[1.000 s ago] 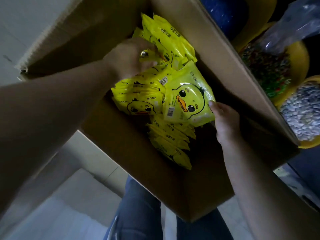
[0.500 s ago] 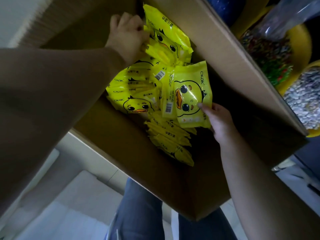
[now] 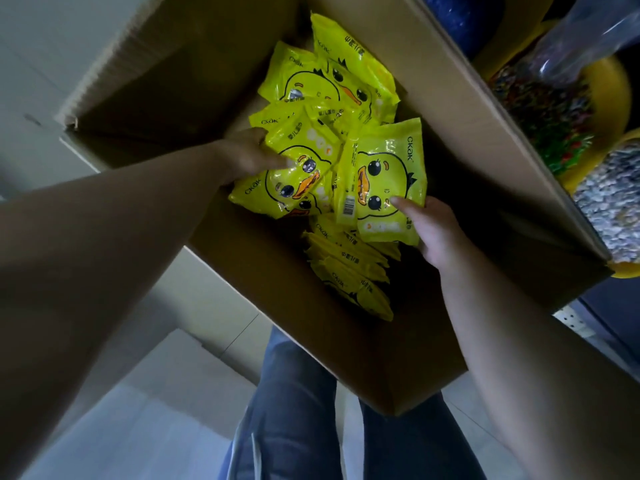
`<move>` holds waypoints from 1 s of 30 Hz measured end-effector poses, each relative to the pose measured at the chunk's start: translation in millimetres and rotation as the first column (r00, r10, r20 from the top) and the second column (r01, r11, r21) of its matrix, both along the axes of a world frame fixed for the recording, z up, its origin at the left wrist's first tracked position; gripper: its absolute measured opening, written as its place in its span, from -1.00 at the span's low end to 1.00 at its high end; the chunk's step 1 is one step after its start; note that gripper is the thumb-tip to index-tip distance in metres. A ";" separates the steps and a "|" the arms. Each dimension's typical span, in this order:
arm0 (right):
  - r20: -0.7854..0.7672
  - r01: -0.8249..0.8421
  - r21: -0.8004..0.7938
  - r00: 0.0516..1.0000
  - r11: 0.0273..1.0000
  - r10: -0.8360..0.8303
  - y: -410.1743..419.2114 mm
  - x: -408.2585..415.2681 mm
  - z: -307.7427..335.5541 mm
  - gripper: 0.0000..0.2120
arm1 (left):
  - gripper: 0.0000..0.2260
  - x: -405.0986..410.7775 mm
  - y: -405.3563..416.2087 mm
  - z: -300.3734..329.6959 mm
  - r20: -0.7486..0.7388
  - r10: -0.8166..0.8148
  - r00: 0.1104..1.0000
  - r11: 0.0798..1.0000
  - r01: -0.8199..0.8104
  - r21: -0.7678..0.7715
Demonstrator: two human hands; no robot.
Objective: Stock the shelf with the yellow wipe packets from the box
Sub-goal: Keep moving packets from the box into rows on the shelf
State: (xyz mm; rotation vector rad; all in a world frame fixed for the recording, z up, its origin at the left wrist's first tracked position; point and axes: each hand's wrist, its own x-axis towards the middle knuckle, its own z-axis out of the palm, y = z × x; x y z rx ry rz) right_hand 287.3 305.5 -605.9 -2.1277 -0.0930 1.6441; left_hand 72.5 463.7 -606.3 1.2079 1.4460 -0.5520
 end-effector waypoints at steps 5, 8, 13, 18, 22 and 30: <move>0.012 -0.014 0.010 1.000 1.000 0.014 2.8 -1.1 1.0 -0.69 | -0.33 3.6 -14.4 -0.1 -0.056 -0.069 0.996 0.990 0.076 0.121; 0.029 -0.025 0.029 0.999 0.999 0.024 0.6 -3.7 14.2 -0.72 | -0.23 6.3 -17.3 17.6 -0.067 -0.043 0.997 0.986 0.053 0.156; 0.013 -0.078 0.110 0.997 0.991 0.077 -10.4 -6.3 65.8 -0.70 | -0.05 3.8 -26.7 84.4 0.009 0.119 0.993 0.982 -0.119 0.147; 0.021 -0.076 0.265 0.997 0.961 0.073 -14.9 8.3 138.0 -0.87 | -0.39 6.7 -64.2 168.6 0.095 0.328 0.940 0.904 -0.342 0.256; 0.028 -0.089 0.379 0.996 0.921 0.085 -21.0 26.2 202.8 -0.91 | -0.61 10.4 -128.2 232.0 0.266 0.570 0.777 0.752 -0.624 0.212; 0.159 -0.277 0.453 0.960 0.848 0.229 -86.2 38.0 292.9 -0.81 | -0.76 0.9 -238.9 278.6 0.436 0.752 0.494 0.560 -0.828 -0.029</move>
